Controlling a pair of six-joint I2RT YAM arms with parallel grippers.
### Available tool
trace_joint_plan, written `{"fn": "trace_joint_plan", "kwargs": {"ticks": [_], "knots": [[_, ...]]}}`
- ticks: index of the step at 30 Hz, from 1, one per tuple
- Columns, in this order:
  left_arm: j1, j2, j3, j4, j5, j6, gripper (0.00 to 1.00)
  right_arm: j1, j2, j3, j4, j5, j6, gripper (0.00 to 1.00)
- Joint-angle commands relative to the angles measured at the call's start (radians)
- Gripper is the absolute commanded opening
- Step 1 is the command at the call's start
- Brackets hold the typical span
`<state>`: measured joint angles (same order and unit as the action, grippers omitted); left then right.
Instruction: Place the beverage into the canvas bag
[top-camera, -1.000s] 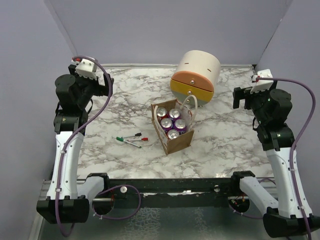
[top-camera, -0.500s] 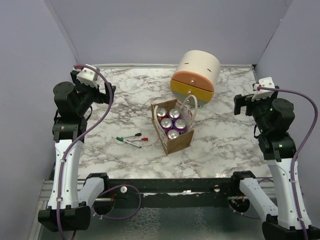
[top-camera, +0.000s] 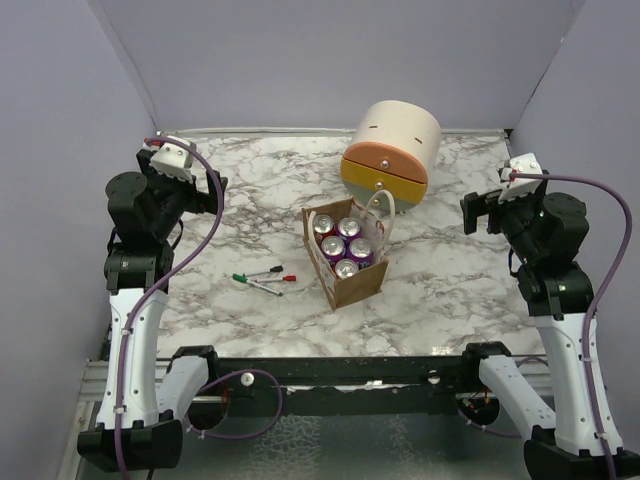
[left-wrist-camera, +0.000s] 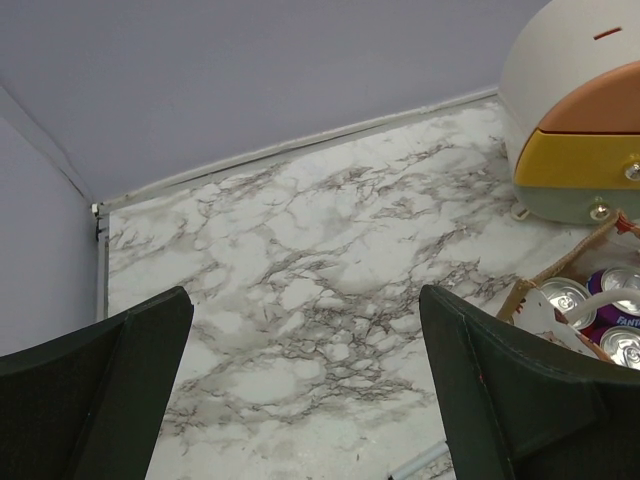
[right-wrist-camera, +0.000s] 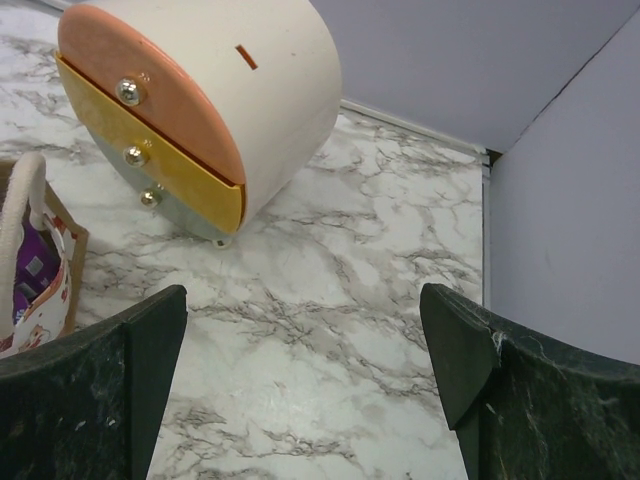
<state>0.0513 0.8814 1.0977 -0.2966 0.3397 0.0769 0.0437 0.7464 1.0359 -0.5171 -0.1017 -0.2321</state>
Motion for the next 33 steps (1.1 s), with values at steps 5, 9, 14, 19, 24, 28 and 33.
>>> {"fn": "trace_joint_plan", "kwargs": {"ticks": [5,9,14,19,24,28,33], "knots": [[0.007,-0.023,-0.006,-0.003,-0.003,-0.012,0.99,-0.022,0.025,0.034,-0.02,-0.082,-0.004,1.0],[0.006,-0.014,-0.005,-0.005,0.002,-0.014,0.99,-0.027,0.019,0.029,-0.023,-0.088,-0.006,1.0],[0.007,-0.016,-0.001,-0.009,0.006,-0.016,0.99,-0.029,0.014,0.026,-0.026,-0.089,-0.012,1.0],[0.006,-0.015,-0.007,-0.003,0.014,-0.016,0.99,-0.028,0.01,0.015,-0.021,-0.101,-0.015,1.0],[0.007,-0.014,-0.009,0.0,0.014,-0.014,0.99,-0.029,0.008,0.012,-0.021,-0.099,-0.017,1.0],[0.007,-0.016,-0.009,-0.001,0.014,-0.014,0.99,-0.03,0.011,0.015,-0.023,-0.098,-0.016,1.0],[0.007,-0.015,-0.008,-0.004,0.008,-0.011,0.99,-0.03,0.01,0.008,-0.02,-0.101,-0.018,1.0]]}}
